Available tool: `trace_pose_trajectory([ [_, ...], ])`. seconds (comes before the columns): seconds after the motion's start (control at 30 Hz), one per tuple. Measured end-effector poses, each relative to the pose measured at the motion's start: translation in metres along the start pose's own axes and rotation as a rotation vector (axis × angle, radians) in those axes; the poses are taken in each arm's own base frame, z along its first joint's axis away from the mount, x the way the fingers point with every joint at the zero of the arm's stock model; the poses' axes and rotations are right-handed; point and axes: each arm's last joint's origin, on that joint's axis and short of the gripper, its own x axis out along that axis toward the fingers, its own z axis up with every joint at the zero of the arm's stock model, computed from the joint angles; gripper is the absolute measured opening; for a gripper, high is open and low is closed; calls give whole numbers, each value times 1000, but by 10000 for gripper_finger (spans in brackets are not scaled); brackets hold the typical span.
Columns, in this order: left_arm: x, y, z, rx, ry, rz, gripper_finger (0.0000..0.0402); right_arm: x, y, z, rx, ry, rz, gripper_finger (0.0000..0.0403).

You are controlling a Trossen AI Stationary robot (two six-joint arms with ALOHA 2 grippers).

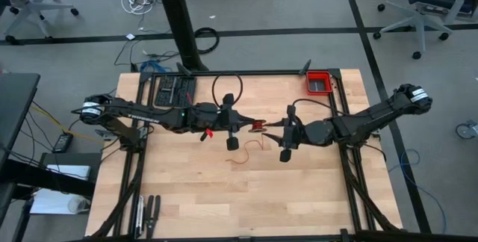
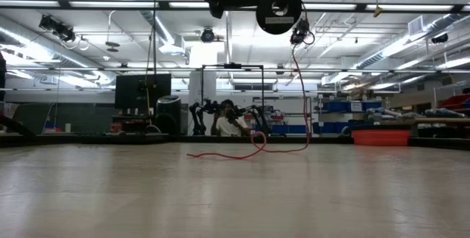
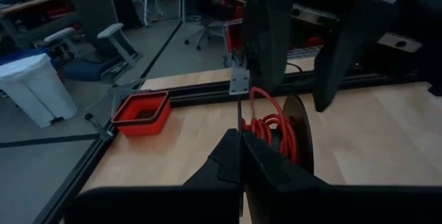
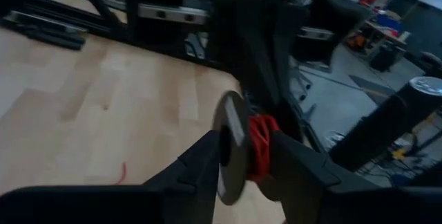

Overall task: Coil cords
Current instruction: Coil the red wire on the black spool

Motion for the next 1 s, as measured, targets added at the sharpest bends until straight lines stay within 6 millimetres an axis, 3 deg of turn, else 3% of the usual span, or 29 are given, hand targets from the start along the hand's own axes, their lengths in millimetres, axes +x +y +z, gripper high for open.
trace_pose_trajectory([
  [0.4, 0, 1, 7, -58, -70, 6, 7, 10, -10, -1, 41, -28, 38, 117],
  [0.5, 0, 1, 8, -91, -87, 4, 7, 14, -7, -3, 30, -15, 37, 95],
  [0.67, 0, 1, 9, -98, -99, -5, 7, 22, -6, -8, 28, 16, 20, 15],
  [1.0, -1, 0, 10, -99, -103, -4, 9, 20, -7, -7, 46, 10, 11, 3],
])
